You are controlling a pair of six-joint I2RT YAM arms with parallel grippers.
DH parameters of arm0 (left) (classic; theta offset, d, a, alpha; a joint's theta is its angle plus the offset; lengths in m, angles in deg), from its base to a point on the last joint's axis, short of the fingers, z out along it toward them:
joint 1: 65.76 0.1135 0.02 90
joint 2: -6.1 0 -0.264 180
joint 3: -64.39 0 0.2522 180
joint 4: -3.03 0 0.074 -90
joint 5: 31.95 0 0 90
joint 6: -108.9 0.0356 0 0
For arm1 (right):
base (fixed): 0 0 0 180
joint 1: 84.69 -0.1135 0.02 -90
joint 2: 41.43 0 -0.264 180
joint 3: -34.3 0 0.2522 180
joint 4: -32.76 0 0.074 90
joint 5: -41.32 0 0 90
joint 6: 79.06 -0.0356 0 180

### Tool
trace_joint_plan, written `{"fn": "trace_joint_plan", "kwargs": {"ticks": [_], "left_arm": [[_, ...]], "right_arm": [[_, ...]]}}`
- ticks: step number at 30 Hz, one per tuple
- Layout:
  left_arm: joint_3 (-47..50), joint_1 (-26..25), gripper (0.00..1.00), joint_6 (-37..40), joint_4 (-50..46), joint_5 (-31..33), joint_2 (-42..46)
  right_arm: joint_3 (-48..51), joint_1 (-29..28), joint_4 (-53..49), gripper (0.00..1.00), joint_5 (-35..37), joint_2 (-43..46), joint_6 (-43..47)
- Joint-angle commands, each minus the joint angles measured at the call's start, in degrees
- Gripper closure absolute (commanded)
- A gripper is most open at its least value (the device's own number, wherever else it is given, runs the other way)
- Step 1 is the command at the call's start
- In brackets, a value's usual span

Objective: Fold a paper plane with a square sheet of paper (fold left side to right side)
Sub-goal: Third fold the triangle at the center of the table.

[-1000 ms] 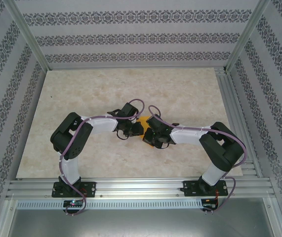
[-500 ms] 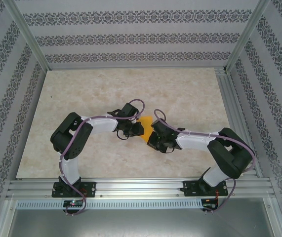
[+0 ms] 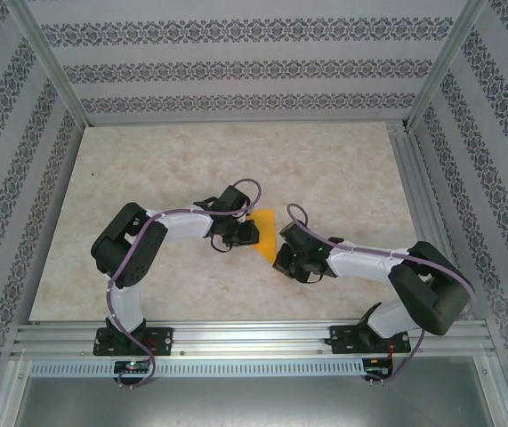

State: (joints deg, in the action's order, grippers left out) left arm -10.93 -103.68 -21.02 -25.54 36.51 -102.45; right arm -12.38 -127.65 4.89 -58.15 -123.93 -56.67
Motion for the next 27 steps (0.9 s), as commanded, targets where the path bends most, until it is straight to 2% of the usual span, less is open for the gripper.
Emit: {"fn": "trace_joint_plan", "kwargs": {"ticks": [1,7,11,14,18,21,27], "left_arm": [[1.1,0.2,0.81,0.0,-2.2,4.5,-0.5],[1.2,0.2,0.81,-0.4,-1.9,4.2,-0.3],[1.2,0.2,0.8,-0.8,-1.5,3.8,0.2],[1.0,0.2,0.78,-1.3,-1.2,3.1,0.9],[0.1,0.2,0.71,-1.7,-1.7,2.4,2.9],[-1.0,0.6,0.66,-1.4,-2.8,2.1,5.9],[-1.4,3.4,0.52,-0.9,-5.3,3.4,14.0]], "right_arm": [[2.0,0.9,-12.7,0.9,3.2,0.8,0.8],[0.3,2.1,-16.5,0.88,4.5,7.0,4.7],[-0.8,2.1,-12.7,0.8,3.2,10.3,9.0],[-3.2,2.2,-8.8,0.78,1.3,8.4,12.6],[-9.2,2.7,-6.7,0.77,1.0,3.4,18.9],[-11.5,5.6,-4.6,0.76,0.6,1.5,23.5],[-12.3,9.9,2.9,0.73,-7.8,-0.1,29.6]]}}
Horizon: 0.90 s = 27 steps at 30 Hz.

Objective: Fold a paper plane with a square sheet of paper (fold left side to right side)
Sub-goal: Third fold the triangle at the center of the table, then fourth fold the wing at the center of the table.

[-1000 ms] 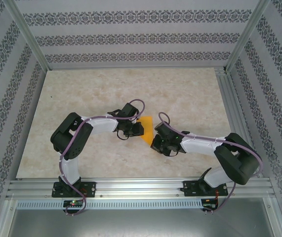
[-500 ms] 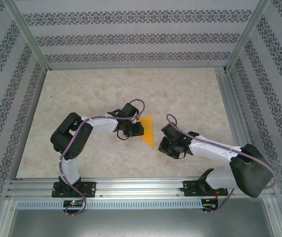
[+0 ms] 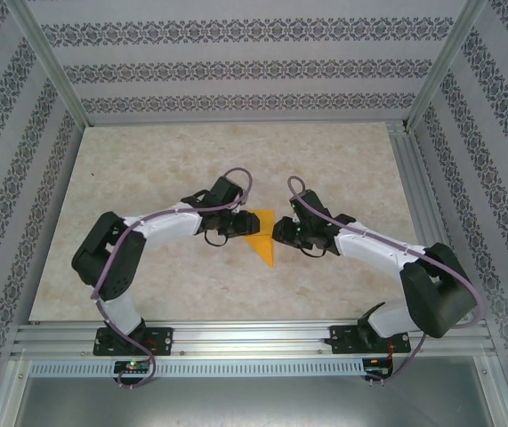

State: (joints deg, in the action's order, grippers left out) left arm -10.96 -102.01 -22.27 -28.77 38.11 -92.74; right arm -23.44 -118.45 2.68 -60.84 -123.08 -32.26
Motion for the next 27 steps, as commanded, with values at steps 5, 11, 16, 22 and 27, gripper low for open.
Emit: {"fn": "trace_joint_plan", "kwargs": {"ticks": [5,11,16,22,27], "left_arm": [[3.7,4.2,0.44,-1.9,-1.0,3.9,8.4],[7.7,5.3,0.43,-3.8,2.5,1.9,7.4],[8.4,5.3,0.42,-3.9,3.6,1.2,5.4],[8.5,5.3,0.39,-4.5,5.2,-0.6,2.8],[8.4,5.1,0.38,-6.0,8.3,-3.0,0.9]], "right_arm": [[-1.2,0.3,8.5,0.74,-9.6,-3.2,5.1],[-0.8,0.1,11.2,0.73,-11.7,-6.3,5.0],[-1.8,0.2,11.2,0.73,-12.3,-9.7,5.1],[-3.8,0.5,7.0,0.73,-7.8,-12.4,6.0],[-4.4,0.8,6.4,0.73,-7.4,-14.7,6.2]]}}
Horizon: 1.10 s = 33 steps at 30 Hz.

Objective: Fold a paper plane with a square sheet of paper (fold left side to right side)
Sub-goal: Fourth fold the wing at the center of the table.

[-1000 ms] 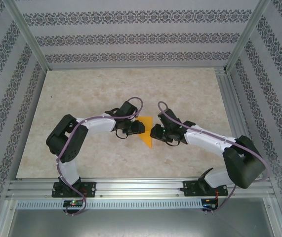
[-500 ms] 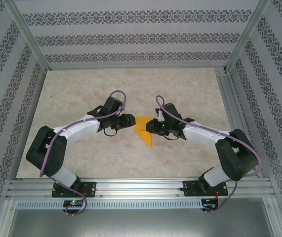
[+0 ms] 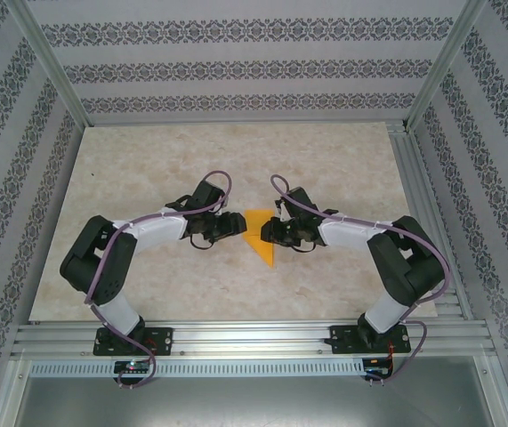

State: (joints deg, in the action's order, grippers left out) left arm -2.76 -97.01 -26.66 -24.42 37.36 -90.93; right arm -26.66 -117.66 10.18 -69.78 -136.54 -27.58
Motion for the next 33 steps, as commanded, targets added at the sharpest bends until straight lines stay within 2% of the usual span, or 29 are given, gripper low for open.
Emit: {"fn": "trace_joint_plan", "kwargs": {"ticks": [1,12,20,33], "left_arm": [[0.0,0.1,0.38,-1.8,4.4,-2.5,-1.3],[-2.2,-1.2,0.41,-2.5,4.9,-3.3,-4.1],[-4.7,-2.8,0.42,-2.3,3.7,-2.8,-5.8],[-5.7,-3.4,0.41,-2.1,1.4,-1.4,-6.5]], "right_arm": [[-1.2,0.0,-1.1,0.73,1.8,-1.5,1.5],[-1.9,0.4,-2.8,0.73,2.8,-2.8,2.1],[-2.4,0.7,-3.8,0.77,3.0,-4.1,2.1],[-1.9,1.2,-4.7,0.77,3.8,-4.3,2.1]]}}
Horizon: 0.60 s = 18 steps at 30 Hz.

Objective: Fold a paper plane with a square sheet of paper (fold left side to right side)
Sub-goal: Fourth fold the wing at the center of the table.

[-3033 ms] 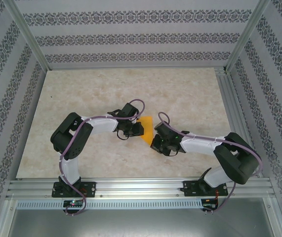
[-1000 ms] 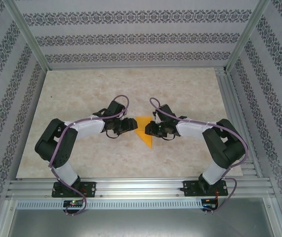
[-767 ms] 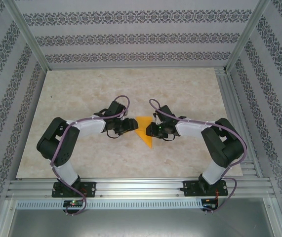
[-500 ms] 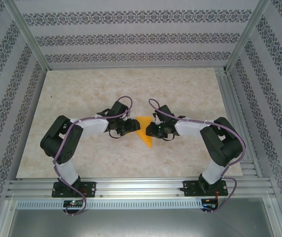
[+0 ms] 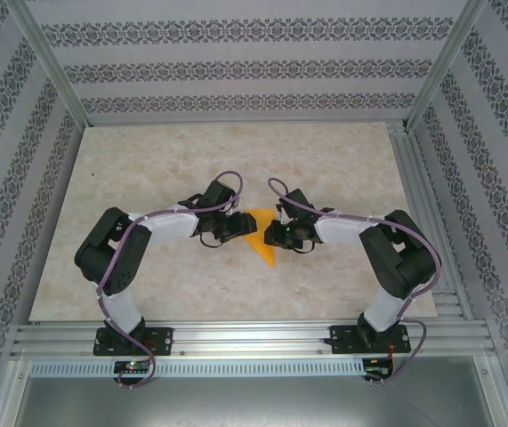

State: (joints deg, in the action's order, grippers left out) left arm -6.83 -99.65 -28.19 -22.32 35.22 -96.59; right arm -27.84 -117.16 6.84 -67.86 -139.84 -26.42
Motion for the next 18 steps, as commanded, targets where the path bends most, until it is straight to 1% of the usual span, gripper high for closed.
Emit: {"fn": "trace_joint_plan", "kwargs": {"ticks": [1,4,6,18], "left_arm": [[-1.6,-0.8,0.42,-0.6,-0.5,0.6,-1.0],[-1.7,-1.1,0.46,-0.6,-0.3,0.3,-1.5],[-2.0,-1.1,0.48,-0.6,-0.4,0.2,-1.8],[-2.8,-1.5,0.46,-0.9,-1.7,0.9,-3.0]], "right_arm": [[-0.7,0.7,-1.2,0.77,1.9,-1.1,0.9],[-0.6,0.7,-1.2,0.77,1.9,-1.0,0.8],[-0.5,0.7,-1.2,0.77,1.9,-0.9,0.8],[-0.5,0.7,-1.1,0.77,1.7,-0.8,0.7]]}}
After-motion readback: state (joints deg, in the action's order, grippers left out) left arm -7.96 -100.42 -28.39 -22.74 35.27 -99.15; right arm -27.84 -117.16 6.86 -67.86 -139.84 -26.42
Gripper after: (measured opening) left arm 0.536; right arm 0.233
